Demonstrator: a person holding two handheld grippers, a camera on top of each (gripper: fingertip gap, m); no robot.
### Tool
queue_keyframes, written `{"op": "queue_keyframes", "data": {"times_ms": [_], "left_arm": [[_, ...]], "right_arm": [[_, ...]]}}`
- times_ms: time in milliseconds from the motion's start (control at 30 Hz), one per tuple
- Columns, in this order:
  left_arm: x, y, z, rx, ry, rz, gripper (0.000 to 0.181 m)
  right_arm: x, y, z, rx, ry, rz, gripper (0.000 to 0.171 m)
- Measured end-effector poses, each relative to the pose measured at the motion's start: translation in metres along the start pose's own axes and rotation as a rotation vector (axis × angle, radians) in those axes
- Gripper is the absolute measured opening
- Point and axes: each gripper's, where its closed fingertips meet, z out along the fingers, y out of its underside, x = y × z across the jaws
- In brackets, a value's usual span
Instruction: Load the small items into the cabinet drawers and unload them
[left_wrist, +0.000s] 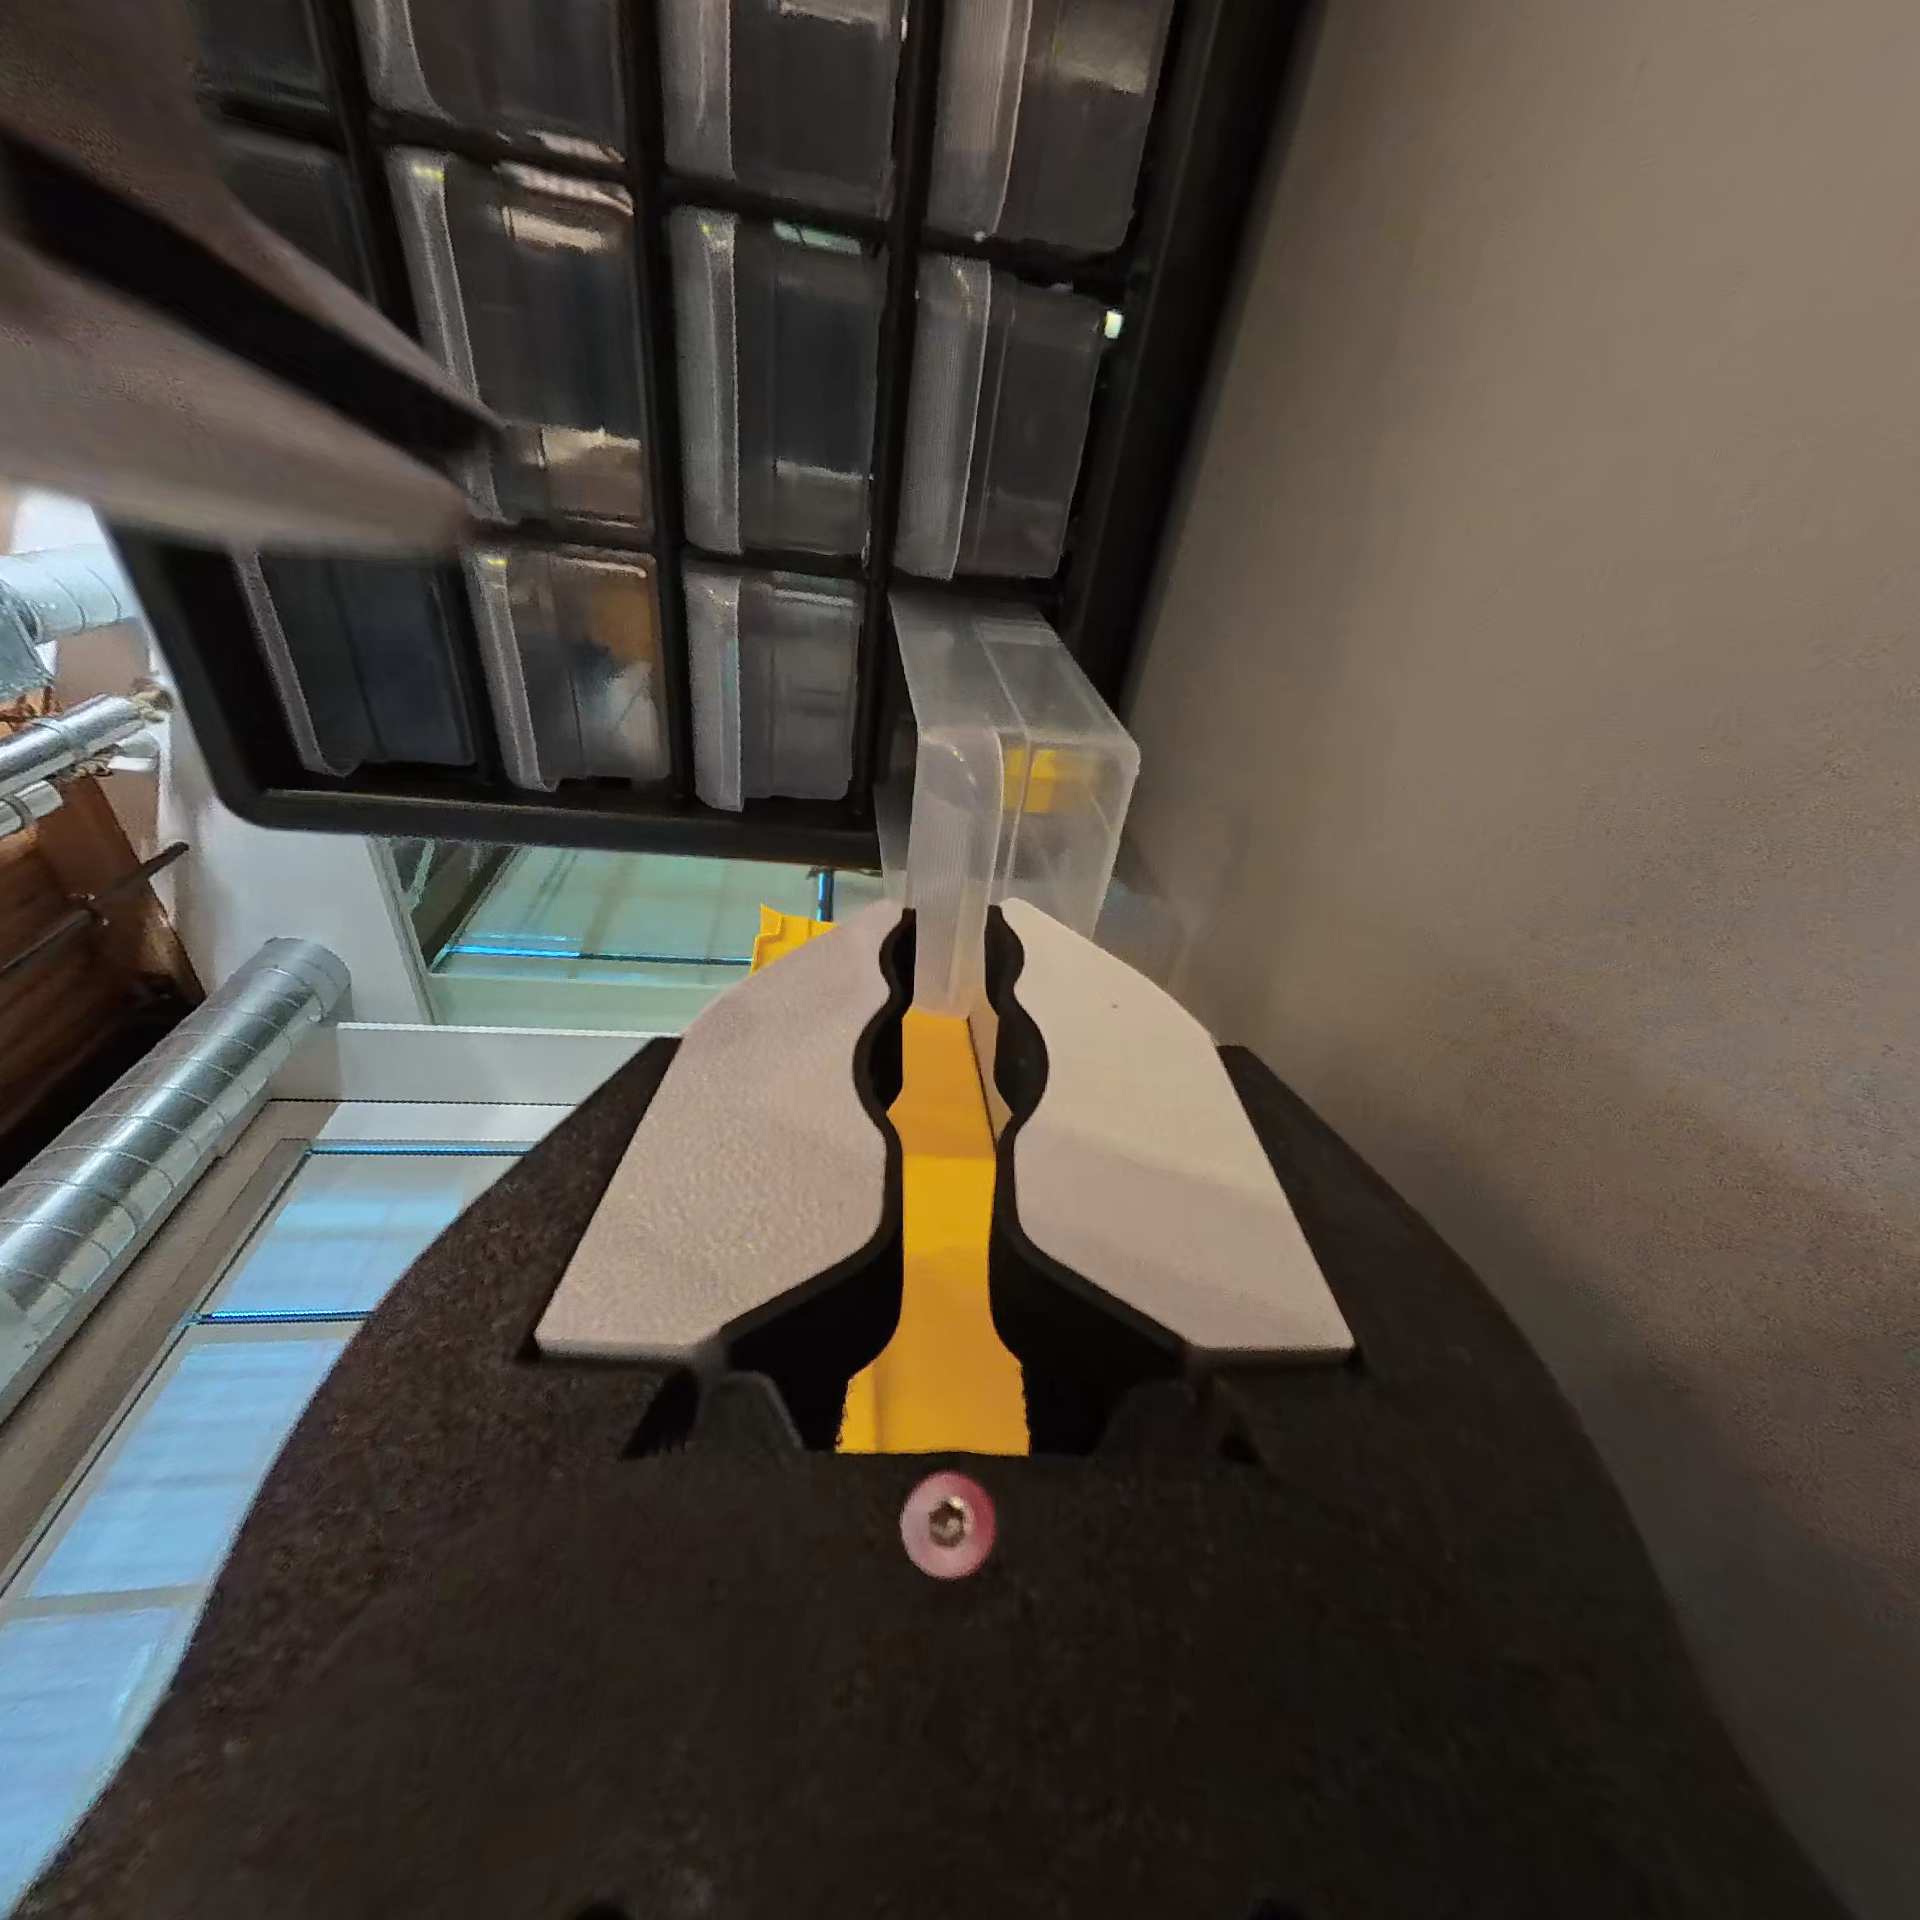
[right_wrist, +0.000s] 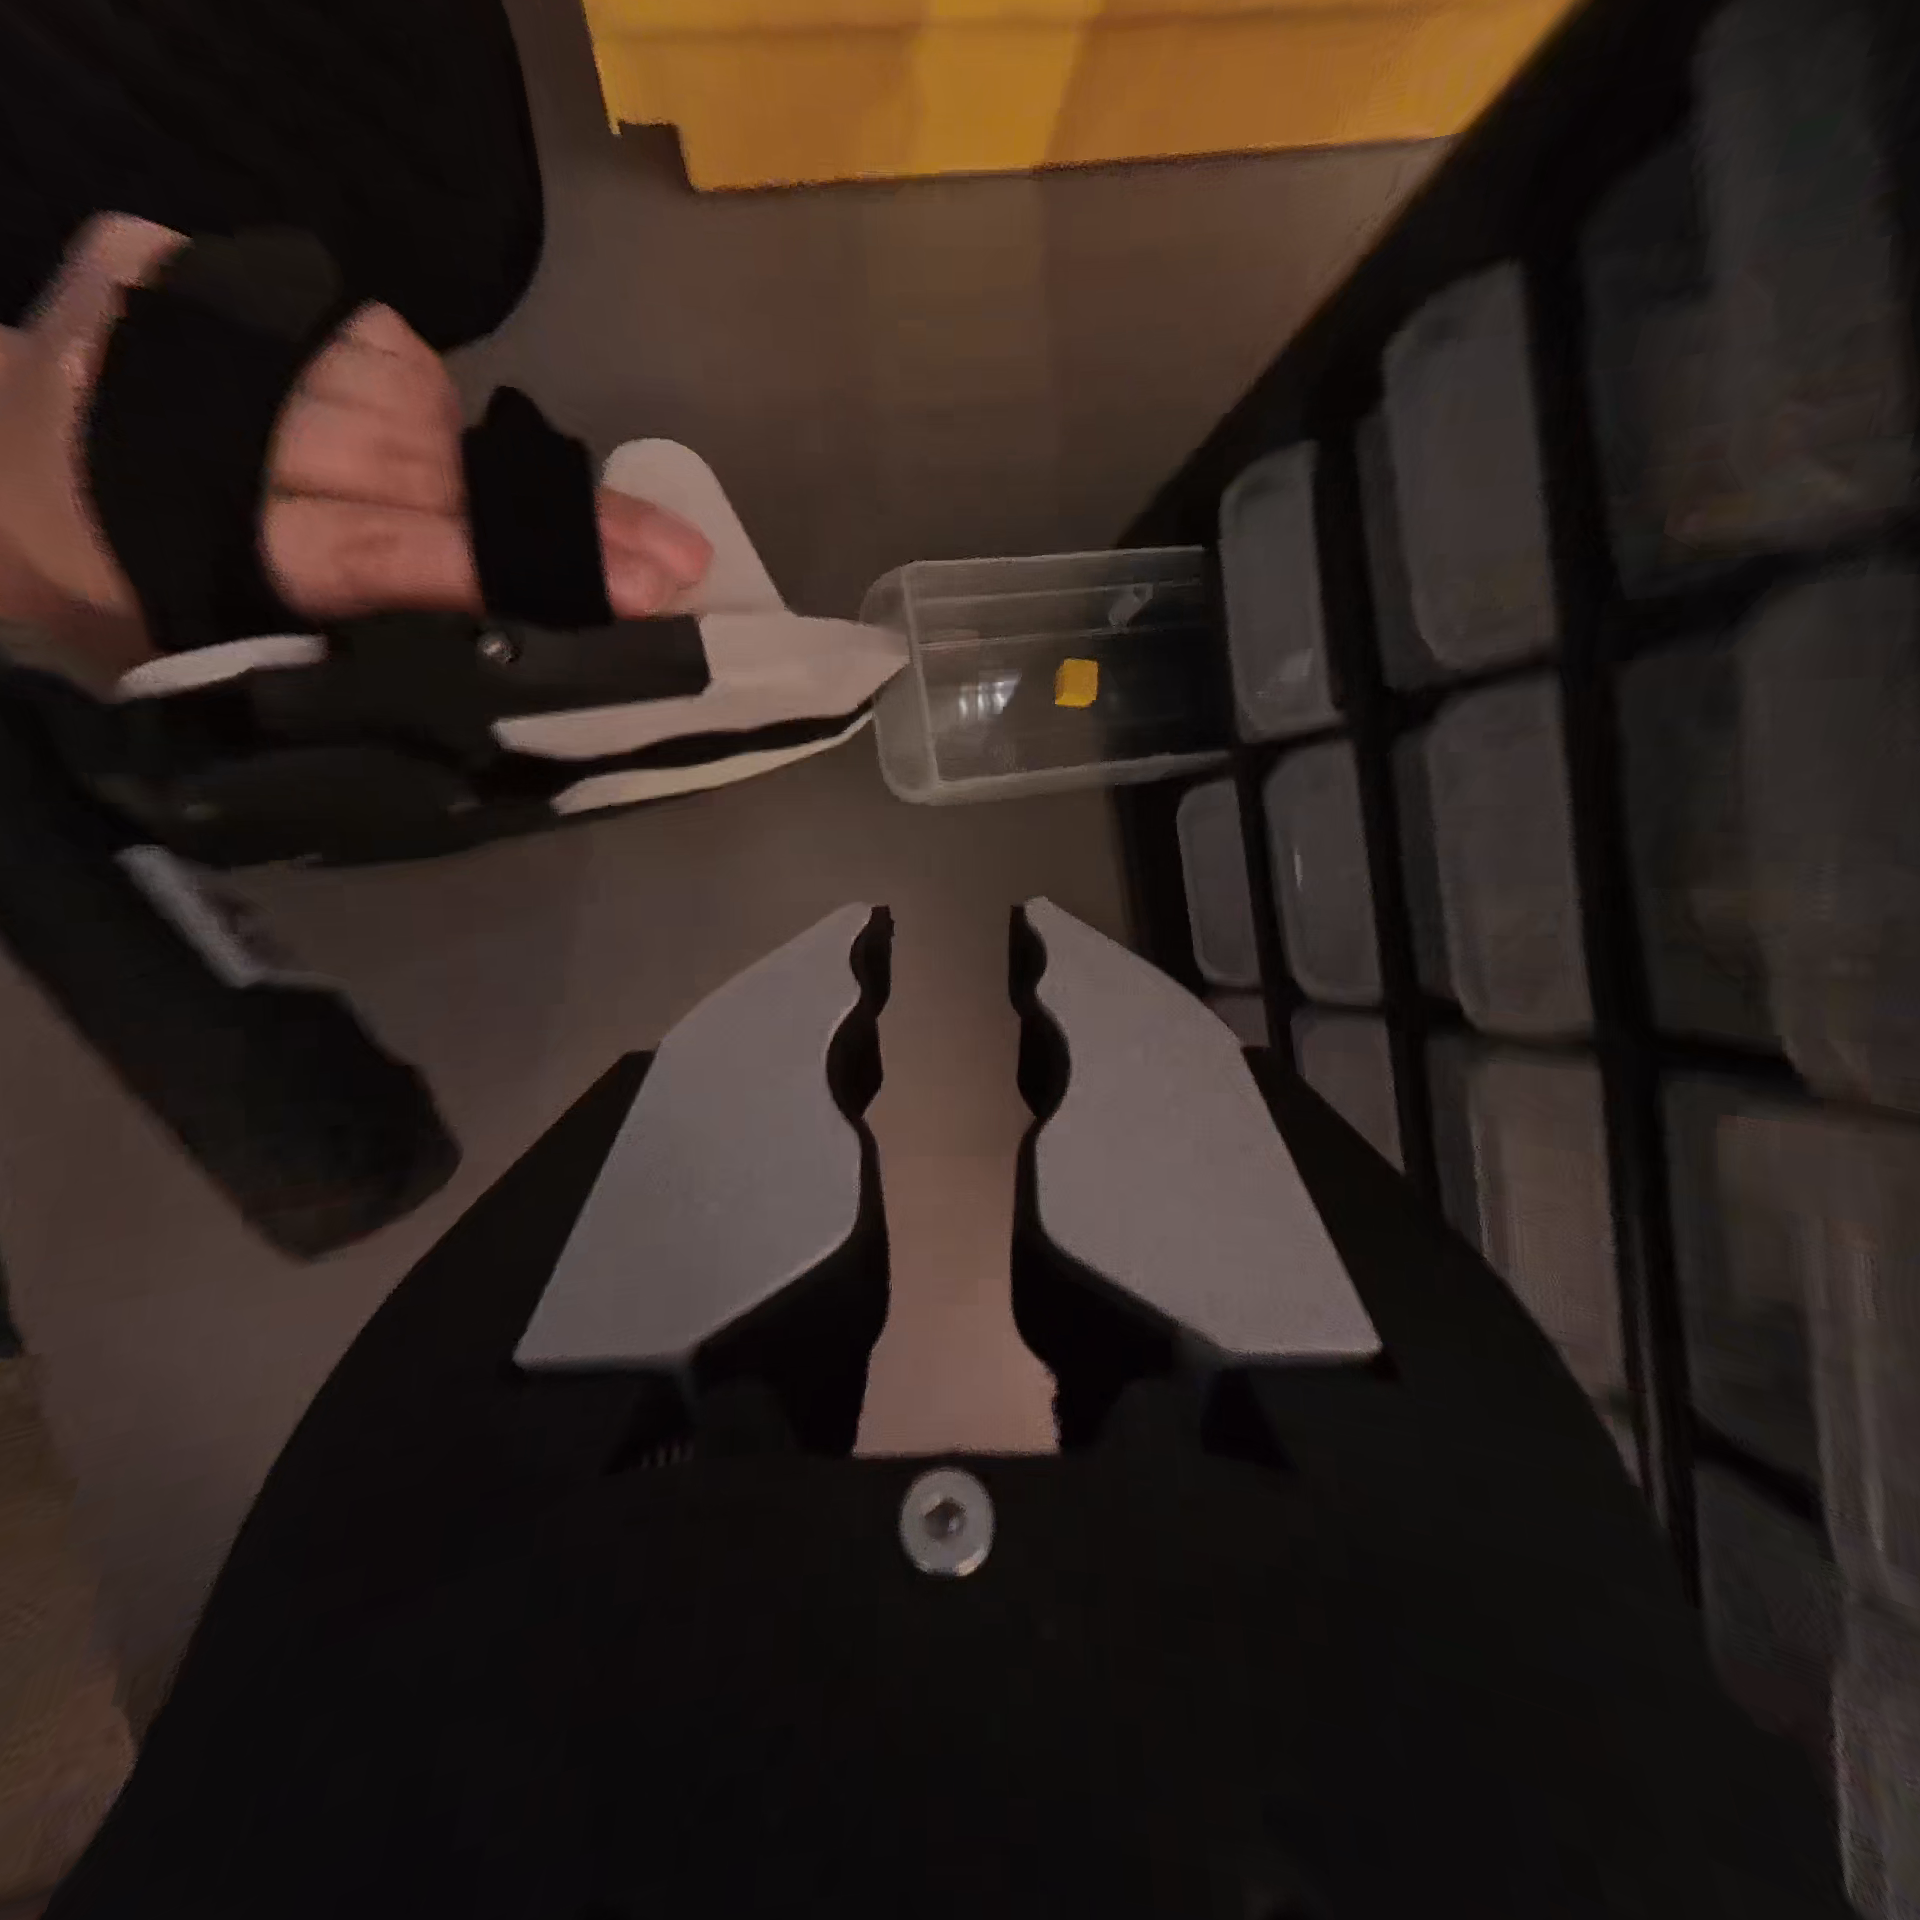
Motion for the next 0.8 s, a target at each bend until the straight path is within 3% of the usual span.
{"op": "queue_keyframes", "data": {"times_ms": [267, 367, 800], "left_arm": [[-0.001, 0.001, -0.005, 0.008, 0.032, -0.055, 0.012], [-0.001, 0.002, -0.008, 0.012, 0.037, -0.067, 0.012], [0.002, -0.001, -0.021, 0.032, 0.041, -0.046, 0.013]], "right_arm": [[0.012, -0.031, 0.069, -0.199, -0.036, -0.002, 0.017], [0.01, -0.018, 0.078, -0.308, -0.075, -0.014, 0.017], [0.018, -0.009, 0.11, -0.445, -0.029, -0.14, 0.019]]}}
